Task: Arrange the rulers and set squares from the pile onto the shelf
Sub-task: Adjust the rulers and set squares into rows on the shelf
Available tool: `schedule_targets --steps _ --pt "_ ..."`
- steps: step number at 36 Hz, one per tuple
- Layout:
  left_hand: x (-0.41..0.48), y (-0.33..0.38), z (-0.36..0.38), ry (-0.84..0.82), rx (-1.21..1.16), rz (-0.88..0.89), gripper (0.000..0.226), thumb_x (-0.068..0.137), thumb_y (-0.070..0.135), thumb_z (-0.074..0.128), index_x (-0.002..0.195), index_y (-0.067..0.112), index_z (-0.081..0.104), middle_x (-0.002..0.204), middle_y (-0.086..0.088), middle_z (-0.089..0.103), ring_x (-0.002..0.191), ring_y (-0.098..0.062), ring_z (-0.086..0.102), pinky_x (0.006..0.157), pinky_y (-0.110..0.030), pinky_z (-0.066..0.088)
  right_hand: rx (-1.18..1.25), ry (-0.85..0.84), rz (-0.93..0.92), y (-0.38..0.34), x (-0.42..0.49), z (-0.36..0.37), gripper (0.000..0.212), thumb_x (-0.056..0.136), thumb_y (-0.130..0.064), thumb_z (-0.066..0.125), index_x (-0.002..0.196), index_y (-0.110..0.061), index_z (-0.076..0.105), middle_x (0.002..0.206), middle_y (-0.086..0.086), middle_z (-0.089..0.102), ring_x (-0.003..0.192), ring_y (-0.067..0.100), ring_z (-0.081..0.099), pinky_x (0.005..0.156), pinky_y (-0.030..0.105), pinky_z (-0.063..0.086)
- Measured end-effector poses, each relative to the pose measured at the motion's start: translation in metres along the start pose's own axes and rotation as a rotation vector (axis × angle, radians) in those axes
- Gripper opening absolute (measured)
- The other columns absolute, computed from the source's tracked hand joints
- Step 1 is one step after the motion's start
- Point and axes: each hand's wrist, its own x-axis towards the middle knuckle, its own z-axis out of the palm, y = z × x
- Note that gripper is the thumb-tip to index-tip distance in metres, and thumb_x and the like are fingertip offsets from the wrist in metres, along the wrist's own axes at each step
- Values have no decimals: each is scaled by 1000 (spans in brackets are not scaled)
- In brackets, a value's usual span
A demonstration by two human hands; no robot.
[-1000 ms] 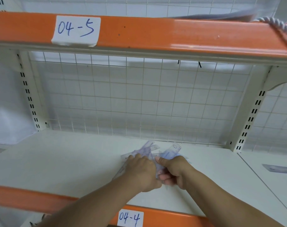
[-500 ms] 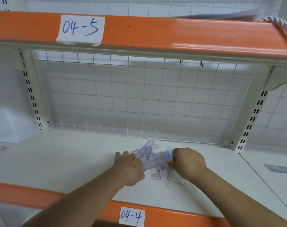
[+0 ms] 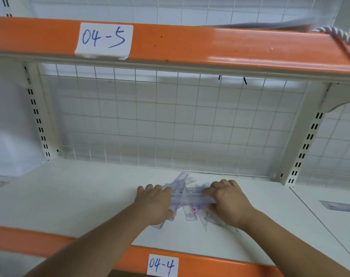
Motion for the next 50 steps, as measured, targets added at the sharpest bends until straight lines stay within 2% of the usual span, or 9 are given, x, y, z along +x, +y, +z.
schedule_targets --steps 8,27,32,37,39,41,45,48,50 --pt "2 -10 3 56 -82 -79 52 86 51 57 123 17 44 126 -4 51 119 -25 45 94 -36 35 41 -21 120 2 -4 3 41 92 -33 49 133 -35 49 120 -3 55 114 21 45 93 29 28" --pt "-9 -9 5 202 -77 15 48 89 49 56 126 21 46 122 -4 56 116 -25 49 90 -32 37 48 -29 249 -21 -14 4 37 89 -39 52 126 -32 55 120 -2 58 113 23 48 90 30 34" --pt "-10 -9 1 165 -138 -63 49 88 53 56 118 14 53 119 -5 58 113 -25 53 88 -31 40 436 -14 518 -29 -9 7 40 83 -33 64 122 -28 60 96 -7 61 96 17 58 81 24 42" --pt "-16 4 -11 33 -588 -56 50 93 47 53 110 1 61 106 -19 64 99 -29 63 62 -24 39 560 -29 488 -47 -5 10 29 79 -39 70 106 -28 64 79 -11 56 74 10 51 69 24 39" --pt "-19 10 -13 49 -866 -40 38 96 30 55 116 -2 61 81 -16 64 70 -15 68 44 -16 32 608 -32 459 -55 -2 12 19 76 -42 73 86 -30 62 68 -11 52 61 7 46 61 24 36" --pt "-19 17 -15 7 -1127 -84 27 96 15 55 116 -1 63 58 1 52 41 -3 51 37 -9 31 643 -29 444 -62 0 14 27 72 -45 75 81 -24 61 67 -8 54 59 8 46 58 24 35" --pt "-14 17 -16 -27 -1290 -200 15 98 11 49 101 10 64 78 -6 62 68 -19 60 54 -21 48 721 -57 363 -67 1 7 39 72 -53 73 69 -19 54 65 -3 51 59 13 43 59 28 32" --pt "-4 9 -13 1 -1012 -199 27 100 13 41 113 0 61 115 -23 61 109 -34 59 84 -34 48 479 9 224 -59 0 0 39 85 -54 56 65 -20 58 61 -4 52 59 14 48 58 29 34" --pt "-3 4 -13 -20 -711 -137 27 97 11 40 118 4 57 122 -19 58 116 -34 55 93 -35 45 106 228 96 -48 2 1 21 81 -38 53 79 -22 67 74 -2 63 70 21 60 64 29 42"
